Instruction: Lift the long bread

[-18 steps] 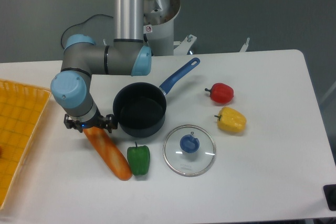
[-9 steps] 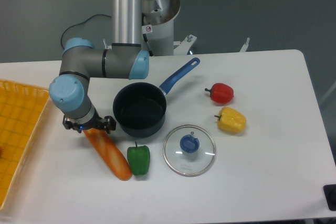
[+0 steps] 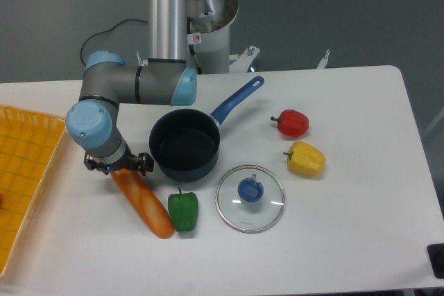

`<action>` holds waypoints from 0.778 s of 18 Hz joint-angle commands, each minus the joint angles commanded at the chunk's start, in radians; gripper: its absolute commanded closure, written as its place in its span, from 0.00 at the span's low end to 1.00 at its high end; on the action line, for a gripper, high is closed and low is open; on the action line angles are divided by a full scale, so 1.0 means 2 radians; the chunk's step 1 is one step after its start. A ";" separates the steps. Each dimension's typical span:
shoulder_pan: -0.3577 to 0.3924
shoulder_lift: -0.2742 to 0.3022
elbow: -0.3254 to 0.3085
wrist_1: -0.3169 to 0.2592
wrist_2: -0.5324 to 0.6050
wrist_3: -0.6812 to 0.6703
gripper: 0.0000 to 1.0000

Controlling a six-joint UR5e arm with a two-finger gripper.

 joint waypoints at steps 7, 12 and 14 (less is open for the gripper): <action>-0.002 -0.002 0.002 -0.001 0.000 -0.003 0.22; -0.002 -0.001 0.005 -0.002 0.001 -0.004 0.53; -0.002 -0.002 0.006 -0.002 0.001 -0.005 0.66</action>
